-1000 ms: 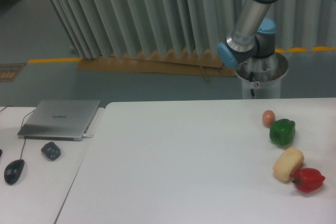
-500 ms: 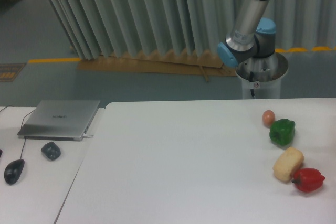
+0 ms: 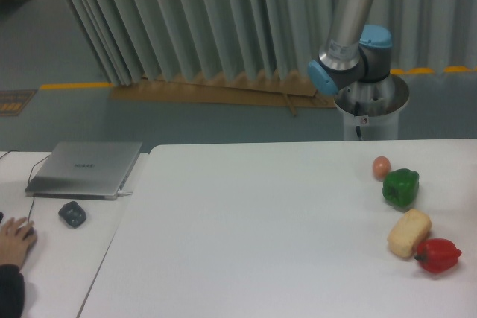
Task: Place the yellow pepper on the table
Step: 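Carry the held yellow pepper in and lower it beside the bread roll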
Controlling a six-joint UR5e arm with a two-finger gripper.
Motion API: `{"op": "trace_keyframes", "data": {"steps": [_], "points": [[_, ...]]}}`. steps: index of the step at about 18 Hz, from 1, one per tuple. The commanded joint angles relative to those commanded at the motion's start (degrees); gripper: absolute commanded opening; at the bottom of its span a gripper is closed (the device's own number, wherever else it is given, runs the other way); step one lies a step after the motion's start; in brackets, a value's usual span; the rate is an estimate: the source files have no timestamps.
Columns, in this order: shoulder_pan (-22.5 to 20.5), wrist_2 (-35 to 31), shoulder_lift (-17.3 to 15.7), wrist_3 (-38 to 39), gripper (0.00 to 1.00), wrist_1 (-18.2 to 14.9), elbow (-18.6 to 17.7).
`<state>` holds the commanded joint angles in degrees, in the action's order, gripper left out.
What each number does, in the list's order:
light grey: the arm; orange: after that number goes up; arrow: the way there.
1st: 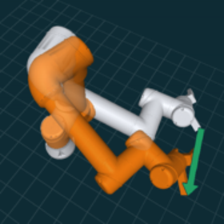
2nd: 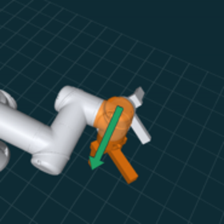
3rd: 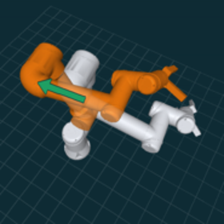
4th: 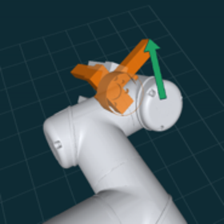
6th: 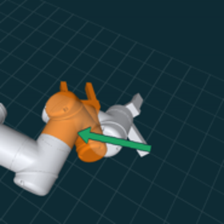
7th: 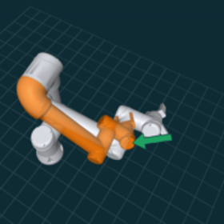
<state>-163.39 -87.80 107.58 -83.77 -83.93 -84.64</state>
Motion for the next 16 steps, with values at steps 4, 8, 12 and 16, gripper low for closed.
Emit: {"op": "trace_keyframes", "data": {"steps": [4, 8, 12, 16], "points": [[4.2, -0.2, 0.1, 10.0, 0.51, -0.1, 0.1], [7.5, -0.1, 0.0, 17.0, 0.51, 0.1, 0.1], [11.9, 1.0, 0.0, 23.0, 0.51, 0.3, 0.1], [16.3, 1.2, 0.4, 31.6, 0.51, 1.7, -0.1]]}}
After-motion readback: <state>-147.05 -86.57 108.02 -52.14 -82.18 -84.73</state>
